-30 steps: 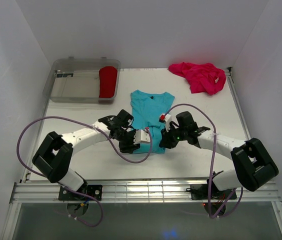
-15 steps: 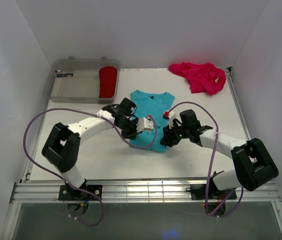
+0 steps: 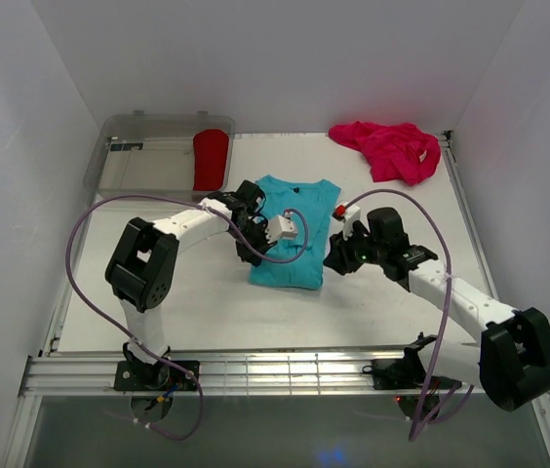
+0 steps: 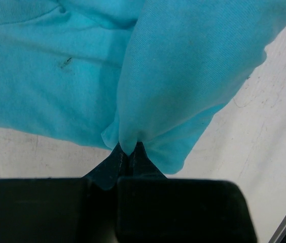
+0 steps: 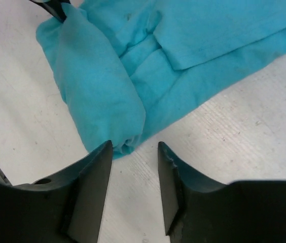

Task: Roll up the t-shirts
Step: Roll the T-shirt to the center of the board.

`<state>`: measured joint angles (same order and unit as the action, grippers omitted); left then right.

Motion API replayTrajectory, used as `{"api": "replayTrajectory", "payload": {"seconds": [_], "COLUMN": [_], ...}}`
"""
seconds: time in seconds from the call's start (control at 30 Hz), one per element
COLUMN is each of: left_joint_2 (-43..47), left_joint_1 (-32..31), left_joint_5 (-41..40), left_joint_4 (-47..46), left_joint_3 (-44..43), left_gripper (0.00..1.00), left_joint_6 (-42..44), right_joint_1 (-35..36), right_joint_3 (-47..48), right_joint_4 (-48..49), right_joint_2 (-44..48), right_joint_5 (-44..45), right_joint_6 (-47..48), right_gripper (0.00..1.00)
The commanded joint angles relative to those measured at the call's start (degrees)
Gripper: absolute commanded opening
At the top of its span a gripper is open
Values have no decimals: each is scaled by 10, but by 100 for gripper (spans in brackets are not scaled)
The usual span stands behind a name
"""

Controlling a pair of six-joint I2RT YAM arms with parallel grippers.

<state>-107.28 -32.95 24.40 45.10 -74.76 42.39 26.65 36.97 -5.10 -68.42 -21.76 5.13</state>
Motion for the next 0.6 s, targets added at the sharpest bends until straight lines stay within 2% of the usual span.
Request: {"api": "replayTrajectory", "payload": {"seconds": [0.0, 0.1, 0.13, 0.2, 0.43, 0.57], "left_joint_2": [5, 5, 2, -3, -10, -13], "left_joint_1": [10, 10, 10, 11, 10, 11], "left_joint_5": [4, 9, 9, 11, 8, 1], "left_joint_4": [14, 12, 13, 15, 13, 14], "left_joint_3": [-13, -10, -12, -17, -31, -35], "left_gripper": [2, 3, 3, 4, 13, 18], "left_joint_6": [-17, -20, -26, -34, -41, -49], "right_joint_1": [1, 24, 30, 49, 58, 55], "right_joint_3": [9, -43, -57, -73, -39, 4], "right_joint_4": [-22, 49, 78, 129, 157, 129], "right_joint_2": [56, 83, 82, 68, -41, -106], "right_joint_5": [-12, -78, -129, -155, -109, -90], "right_joint_6": [-1, -18, -20, -34, -56, -92], "right_gripper": [38, 28, 28, 26, 26, 25]}}
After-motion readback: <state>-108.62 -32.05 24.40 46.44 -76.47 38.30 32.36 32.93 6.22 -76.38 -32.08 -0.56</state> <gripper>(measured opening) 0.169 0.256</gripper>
